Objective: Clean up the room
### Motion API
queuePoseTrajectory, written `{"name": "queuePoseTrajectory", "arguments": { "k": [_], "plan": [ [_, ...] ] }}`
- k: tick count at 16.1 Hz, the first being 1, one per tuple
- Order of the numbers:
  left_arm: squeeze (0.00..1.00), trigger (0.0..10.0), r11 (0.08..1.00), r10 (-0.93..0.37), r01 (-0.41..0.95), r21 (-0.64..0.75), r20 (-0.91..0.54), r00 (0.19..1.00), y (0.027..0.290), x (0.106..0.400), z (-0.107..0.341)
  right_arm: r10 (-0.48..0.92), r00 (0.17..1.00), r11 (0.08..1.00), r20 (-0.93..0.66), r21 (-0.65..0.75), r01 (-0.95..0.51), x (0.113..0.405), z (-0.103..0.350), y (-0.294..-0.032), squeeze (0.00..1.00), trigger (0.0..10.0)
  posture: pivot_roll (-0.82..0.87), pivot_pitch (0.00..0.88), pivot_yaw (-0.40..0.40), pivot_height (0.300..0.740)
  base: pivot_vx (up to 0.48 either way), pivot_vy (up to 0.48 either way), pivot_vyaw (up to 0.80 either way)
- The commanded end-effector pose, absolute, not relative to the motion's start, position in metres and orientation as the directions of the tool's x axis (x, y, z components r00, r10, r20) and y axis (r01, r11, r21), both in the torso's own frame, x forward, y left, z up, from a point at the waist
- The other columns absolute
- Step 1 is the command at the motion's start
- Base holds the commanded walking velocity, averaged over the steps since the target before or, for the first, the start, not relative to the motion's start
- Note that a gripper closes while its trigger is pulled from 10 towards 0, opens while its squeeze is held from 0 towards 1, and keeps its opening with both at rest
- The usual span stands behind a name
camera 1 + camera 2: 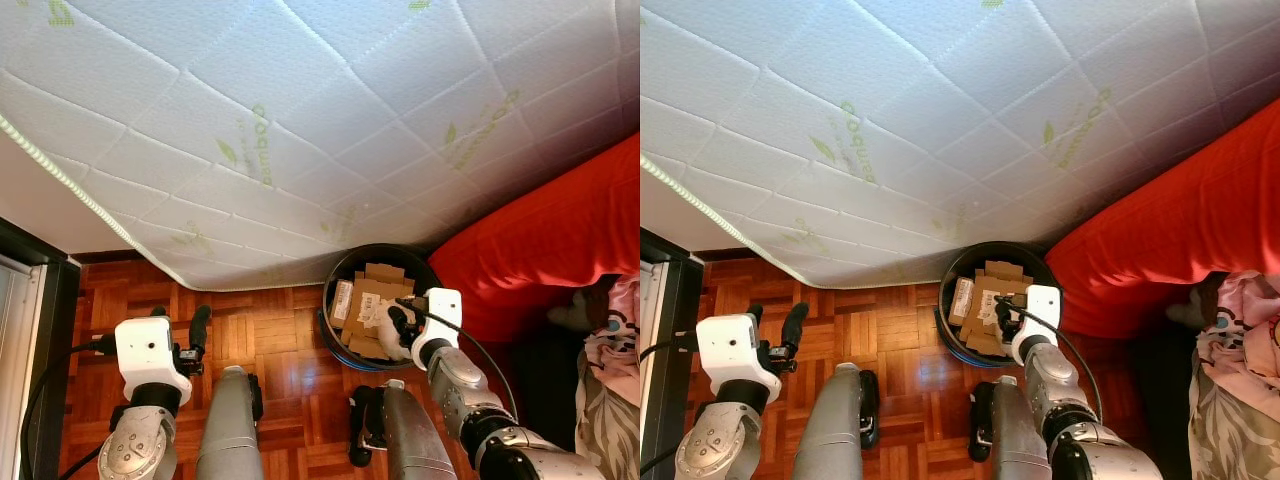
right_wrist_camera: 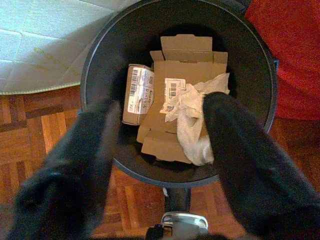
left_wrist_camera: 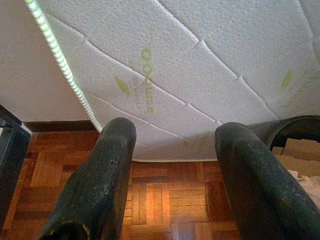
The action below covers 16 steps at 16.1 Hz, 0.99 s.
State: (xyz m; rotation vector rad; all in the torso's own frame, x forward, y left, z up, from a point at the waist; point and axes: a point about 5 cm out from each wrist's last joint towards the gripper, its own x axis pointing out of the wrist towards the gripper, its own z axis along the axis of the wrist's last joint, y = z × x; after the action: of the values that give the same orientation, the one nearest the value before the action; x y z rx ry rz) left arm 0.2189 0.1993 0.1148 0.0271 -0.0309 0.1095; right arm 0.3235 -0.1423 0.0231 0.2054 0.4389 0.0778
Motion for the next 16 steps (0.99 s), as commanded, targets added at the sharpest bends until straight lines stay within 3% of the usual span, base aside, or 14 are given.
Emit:
{"name": "queuePoseTrajectory", "arguments": {
  "k": [1, 3, 4, 5, 10, 13, 16],
  "plan": [
    [0.0, 10.0, 0.995, 0.097, -0.097, 0.017, 0.006, 0.995, 0.197, 0.213, 0.111, 0.121, 0.872, 0.977, -0.475, 0.214, -0.019, 0.309, 0.006, -0.143, 1.0, 10.0, 0.26, 0.501, -0.075, 0.652, 0.0, 0.0, 0.0],
    [0.0, 10.0, 0.995, 0.097, -0.097, 0.017, 0.006, 0.995, 0.197, 0.214, 0.111, 0.134, 0.867, 0.976, -0.48, 0.213, -0.033, 0.309, 0.006, -0.142, 1.0, 10.0, 0.26, 0.5, -0.076, 0.652, 0.0, 0.0, 0.0],
    [0.0, 10.0, 0.995, 0.097, -0.097, 0.016, 0.004, 0.995, 0.197, 0.214, 0.111, 0.15, 0.864, 0.978, -0.481, 0.199, -0.059, 0.308, 0.005, -0.139, 0.35, 10.0, 0.26, 0.5, -0.076, 0.652, 0.0, 0.0, 0.0],
    [0.0, 10.0, 0.995, 0.097, -0.097, 0.015, -0.006, 0.995, 0.197, 0.214, 0.107, 0.15, 0.864, 0.978, -0.48, 0.199, -0.059, 0.308, 0.005, -0.139, 0.0, 10.0, 0.25, 0.494, -0.079, 0.652, 0.0, 0.0, 0.0],
    [0.0, 10.0, 0.988, 0.153, -0.149, 0.038, -0.139, 0.979, 0.214, 0.206, 0.066, 0.052, 0.882, 0.969, -0.468, 0.238, 0.069, 0.291, -0.008, -0.169, 0.0, 10.0, 0.21, 0.423, -0.085, 0.652, 0.0, 0.0, 0.0],
    [0.0, 10.0, 0.984, 0.178, -0.174, 0.038, -0.247, 0.953, 0.222, 0.198, 0.034, -0.028, 0.868, 0.961, -0.495, 0.226, 0.16, 0.272, -0.02, -0.194, 0.0, 10.0, 0.19, 0.36, -0.082, 0.681, 0.0, 0.0, 0.0],
    [0.0, 10.0, 0.983, 0.18, -0.179, 0.034, -0.339, 0.924, 0.225, 0.194, 0.007, -0.051, 0.843, 0.958, -0.536, 0.212, 0.192, 0.257, -0.031, -0.202, 0.0, 10.0, 0.18, 0.309, -0.084, 0.711, 0.0, 0.0, 0.0]
  ]
}}
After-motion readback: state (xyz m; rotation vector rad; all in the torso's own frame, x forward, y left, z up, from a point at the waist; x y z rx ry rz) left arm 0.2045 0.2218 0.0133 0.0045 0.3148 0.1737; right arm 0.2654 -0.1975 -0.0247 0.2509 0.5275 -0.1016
